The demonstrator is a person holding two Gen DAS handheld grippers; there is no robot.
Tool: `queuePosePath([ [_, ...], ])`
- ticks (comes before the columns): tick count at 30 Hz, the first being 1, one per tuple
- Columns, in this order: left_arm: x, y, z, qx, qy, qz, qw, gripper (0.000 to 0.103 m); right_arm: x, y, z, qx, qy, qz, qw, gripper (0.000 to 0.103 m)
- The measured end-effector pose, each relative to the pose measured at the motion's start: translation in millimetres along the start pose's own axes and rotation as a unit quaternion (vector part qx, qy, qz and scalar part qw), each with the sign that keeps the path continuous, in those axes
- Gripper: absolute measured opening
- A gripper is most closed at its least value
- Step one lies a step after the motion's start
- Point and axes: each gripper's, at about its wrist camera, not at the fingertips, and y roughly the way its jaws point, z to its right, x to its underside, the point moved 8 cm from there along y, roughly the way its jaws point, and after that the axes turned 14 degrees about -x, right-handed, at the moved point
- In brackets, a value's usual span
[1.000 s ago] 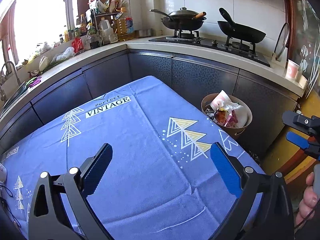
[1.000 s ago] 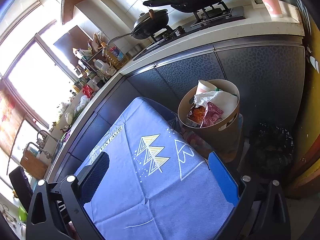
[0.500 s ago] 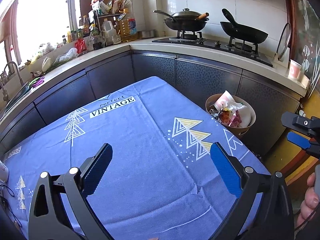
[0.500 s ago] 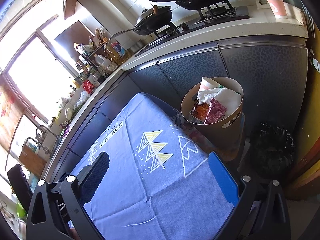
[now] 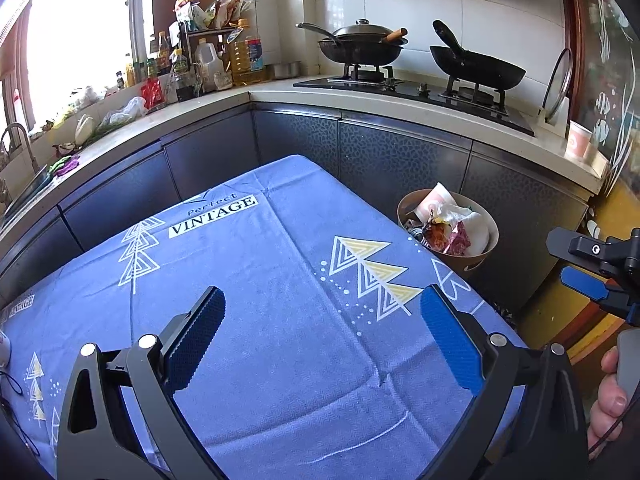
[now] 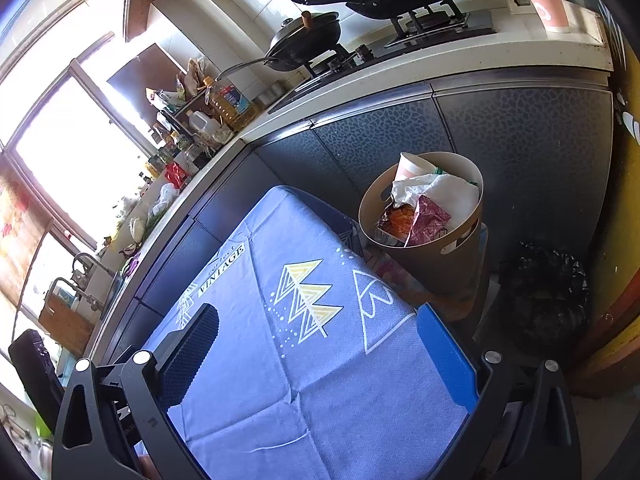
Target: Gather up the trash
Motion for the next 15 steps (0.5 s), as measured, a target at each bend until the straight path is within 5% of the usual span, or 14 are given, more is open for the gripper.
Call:
queuePosePath([
  [15,4.0,7.1,5.6,-0.012,0.011,-0.010,0.9998,0.097,-1.0,1.0,1.0,0.002,0.000,-0.001,1.000,0.099],
])
